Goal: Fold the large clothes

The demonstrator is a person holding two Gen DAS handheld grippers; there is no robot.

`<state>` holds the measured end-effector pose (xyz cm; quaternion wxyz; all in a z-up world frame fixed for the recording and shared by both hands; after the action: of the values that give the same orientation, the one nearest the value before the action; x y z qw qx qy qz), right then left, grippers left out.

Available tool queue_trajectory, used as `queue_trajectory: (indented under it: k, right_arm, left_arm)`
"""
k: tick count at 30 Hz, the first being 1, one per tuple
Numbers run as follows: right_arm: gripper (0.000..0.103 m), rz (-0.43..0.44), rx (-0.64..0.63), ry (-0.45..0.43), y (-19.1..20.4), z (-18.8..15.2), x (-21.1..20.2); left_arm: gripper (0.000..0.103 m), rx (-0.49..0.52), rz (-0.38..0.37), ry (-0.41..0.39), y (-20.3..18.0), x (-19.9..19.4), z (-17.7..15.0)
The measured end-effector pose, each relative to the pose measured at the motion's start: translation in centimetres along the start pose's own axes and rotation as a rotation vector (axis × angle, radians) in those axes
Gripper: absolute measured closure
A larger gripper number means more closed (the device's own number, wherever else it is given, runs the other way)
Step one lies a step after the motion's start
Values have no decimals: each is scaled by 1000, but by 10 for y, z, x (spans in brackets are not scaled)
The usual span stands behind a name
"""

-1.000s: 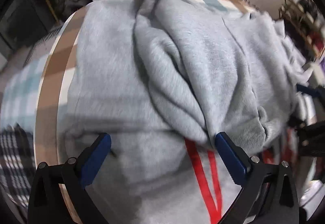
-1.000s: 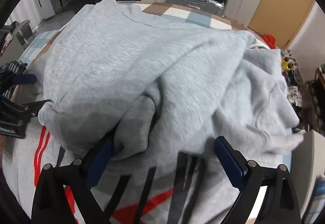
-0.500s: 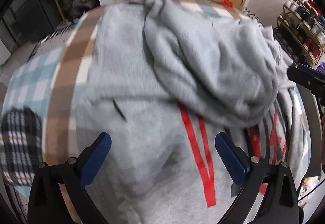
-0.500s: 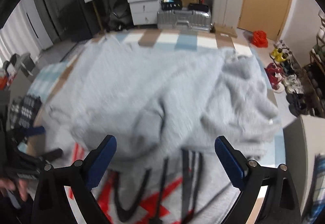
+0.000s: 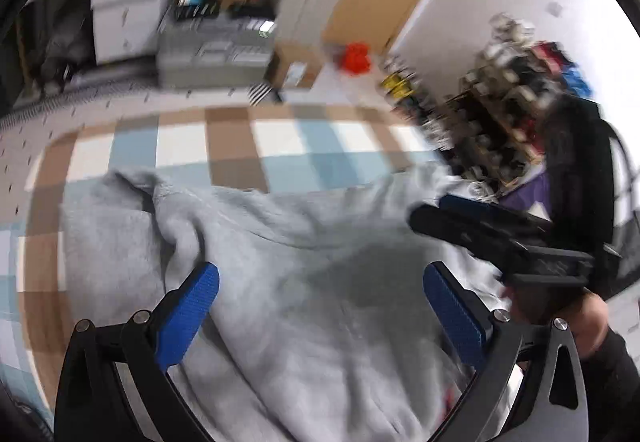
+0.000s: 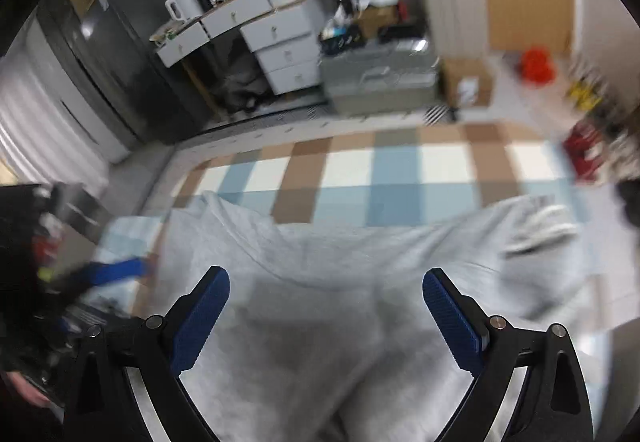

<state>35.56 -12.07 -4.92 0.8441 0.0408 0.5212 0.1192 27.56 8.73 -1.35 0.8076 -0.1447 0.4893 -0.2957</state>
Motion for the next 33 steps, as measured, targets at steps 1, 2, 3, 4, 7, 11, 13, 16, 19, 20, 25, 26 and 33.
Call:
queue_trajectory:
  k: [1, 2, 3, 4, 7, 11, 13, 16, 19, 20, 25, 26, 33]
  right_arm:
    - [5, -7, -15, 48, 0, 0, 12]
    - [6, -53, -52, 94, -1, -2, 27]
    - [6, -118, -99, 138, -2, -7, 39]
    - [6, -146, -130, 176, -4, -13, 47]
    - [6, -259, -393, 175, 7, -41, 51]
    - [5, -273, -450, 134, 2, -70, 42]
    - [5, -274, -433, 118, 0, -75, 36]
    - [6, -263, -417, 98, 1, -80, 23]
    - [6, -185, -320, 21, -6, -76, -10]
    - [6, -178, -287, -11, -9, -76, -20]
    - [6, -268, -263, 204, -21, -110, 7]
    - [6, -269, -255, 169, -23, -115, 3]
    - [6, -71, -20, -36, -34, -151, -117]
  left_arm:
    - [2, -36, 9, 39, 13, 14, 5]
    - [2, -78, 20, 75, 28, 25, 6]
    - [3, -136, 38, 106, 46, 35, 3]
    - [5, -192, 49, 128, 65, 40, -2]
    - [8, -231, -43, 76, 82, 23, -15]
    - [11, -256, 37, 58, 99, 11, -49]
    - [11, -231, 58, 93, 92, 7, -60]
    - [10, -198, 82, 66, 77, -11, -68]
    - [10, -188, 60, 87, 60, -21, -81]
    - [10, -179, 87, 85, 56, -24, -85]
    - [10, -178, 193, 128, 69, -8, -99]
    - [10, -180, 209, 143, 70, -7, -105]
    - [10, -128, 270, 70, 32, -69, -140]
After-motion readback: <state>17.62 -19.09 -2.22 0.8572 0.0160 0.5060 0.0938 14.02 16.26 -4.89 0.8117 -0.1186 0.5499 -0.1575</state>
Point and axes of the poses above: each gripper's, at about its wrist camera, not at the fingertips, and x roughly the way its jaws point, y to its left, z to its top, the point moved 2 cm from there along x, roughly the way its jaws point, and after that the axes turned 10 degrees about -z, right-handed, at the moved point
